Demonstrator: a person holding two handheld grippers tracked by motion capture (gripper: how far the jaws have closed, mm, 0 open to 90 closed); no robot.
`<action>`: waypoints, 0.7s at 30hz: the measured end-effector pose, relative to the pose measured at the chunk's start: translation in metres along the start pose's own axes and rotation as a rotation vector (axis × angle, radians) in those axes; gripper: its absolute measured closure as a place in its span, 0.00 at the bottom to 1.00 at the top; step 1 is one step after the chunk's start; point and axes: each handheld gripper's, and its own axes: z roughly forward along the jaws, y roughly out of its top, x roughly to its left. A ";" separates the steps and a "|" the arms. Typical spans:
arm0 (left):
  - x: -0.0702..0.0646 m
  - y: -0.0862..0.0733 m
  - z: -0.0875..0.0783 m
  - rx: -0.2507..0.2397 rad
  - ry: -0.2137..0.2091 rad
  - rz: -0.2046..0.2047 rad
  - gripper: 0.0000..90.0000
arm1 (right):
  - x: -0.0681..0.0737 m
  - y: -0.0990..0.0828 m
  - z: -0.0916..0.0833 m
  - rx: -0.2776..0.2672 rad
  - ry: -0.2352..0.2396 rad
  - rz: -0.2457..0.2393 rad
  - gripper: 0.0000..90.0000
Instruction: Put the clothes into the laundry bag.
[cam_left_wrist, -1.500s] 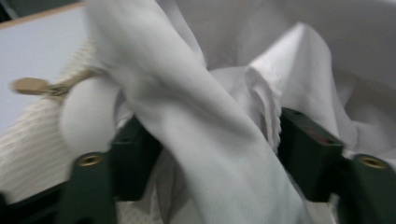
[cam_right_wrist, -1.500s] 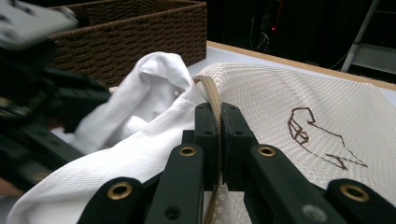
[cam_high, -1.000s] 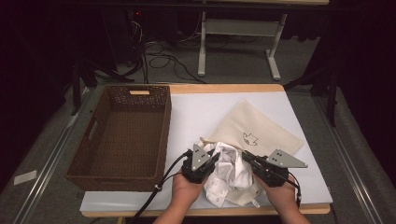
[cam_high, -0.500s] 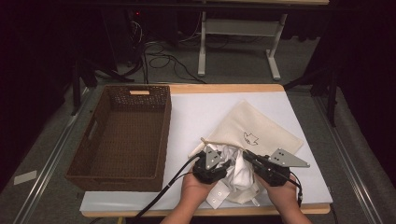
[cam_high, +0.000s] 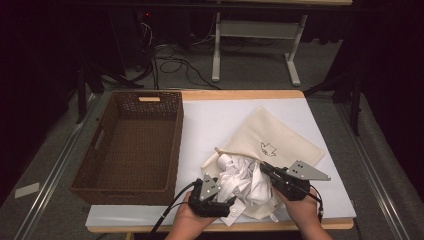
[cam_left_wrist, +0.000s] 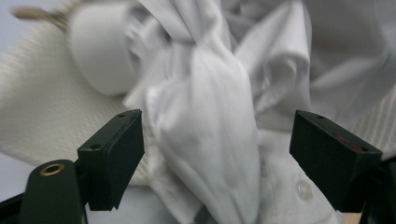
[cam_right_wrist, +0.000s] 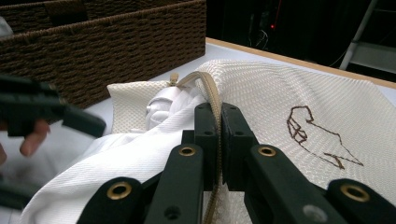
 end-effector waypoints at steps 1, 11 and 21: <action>-0.002 -0.004 0.009 0.050 -0.011 0.004 0.22 | 0.000 0.000 -0.001 0.000 -0.001 -0.005 0.98; 0.001 -0.008 0.018 0.070 -0.053 -0.030 0.76 | 0.001 -0.002 -0.002 0.002 0.004 0.002 0.98; -0.009 0.004 -0.010 -0.030 -0.065 -0.043 0.87 | 0.008 0.002 -0.005 -0.013 0.037 -0.009 0.98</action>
